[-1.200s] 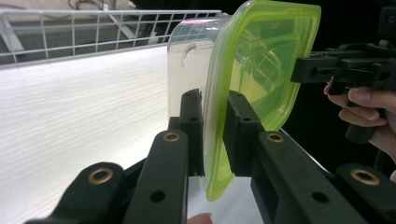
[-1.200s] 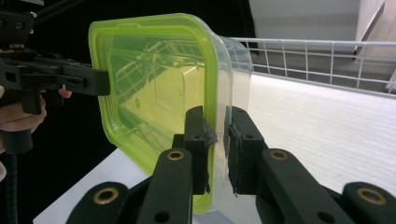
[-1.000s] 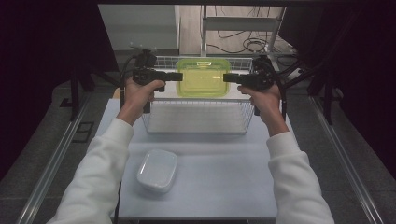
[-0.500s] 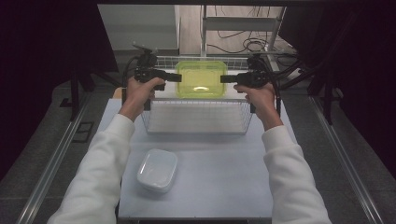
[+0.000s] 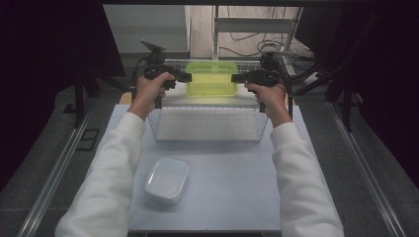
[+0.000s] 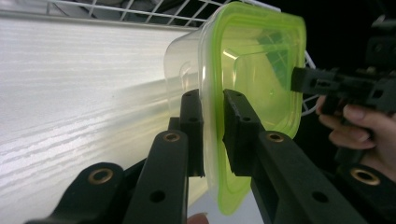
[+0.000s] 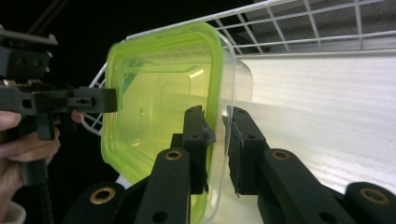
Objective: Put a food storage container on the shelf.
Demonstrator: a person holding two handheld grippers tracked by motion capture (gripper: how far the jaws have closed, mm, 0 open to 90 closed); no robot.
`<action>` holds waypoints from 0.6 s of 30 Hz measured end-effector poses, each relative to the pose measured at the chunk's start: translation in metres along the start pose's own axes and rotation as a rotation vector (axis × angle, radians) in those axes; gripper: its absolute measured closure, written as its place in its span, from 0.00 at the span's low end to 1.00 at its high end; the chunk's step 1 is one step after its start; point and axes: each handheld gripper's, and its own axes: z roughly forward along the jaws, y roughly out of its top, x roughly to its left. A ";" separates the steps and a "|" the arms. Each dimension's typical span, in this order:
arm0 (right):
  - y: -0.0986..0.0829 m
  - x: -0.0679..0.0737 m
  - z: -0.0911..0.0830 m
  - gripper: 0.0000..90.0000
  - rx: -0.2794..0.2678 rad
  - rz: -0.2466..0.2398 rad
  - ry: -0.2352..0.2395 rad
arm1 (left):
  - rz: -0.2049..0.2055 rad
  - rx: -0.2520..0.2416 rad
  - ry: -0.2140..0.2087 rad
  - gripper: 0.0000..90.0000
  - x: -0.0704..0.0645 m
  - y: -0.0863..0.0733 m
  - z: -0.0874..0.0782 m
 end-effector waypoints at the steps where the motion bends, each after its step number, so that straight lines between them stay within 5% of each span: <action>1: 0.001 -0.001 0.001 0.86 -0.001 0.013 -0.002 | 0.000 0.000 0.000 0.87 0.000 0.000 0.000; 8: 0.005 -0.009 0.012 0.83 -0.011 0.134 -0.017 | -0.090 0.010 -0.003 0.84 0.014 0.010 0.012; 15: 0.004 -0.012 0.016 0.81 -0.035 0.181 -0.020 | -0.084 -0.012 0.005 0.81 0.016 0.009 0.015; 18: 0.003 -0.012 0.017 0.80 -0.045 0.191 -0.025 | -0.050 -0.030 0.033 0.79 0.013 0.008 0.016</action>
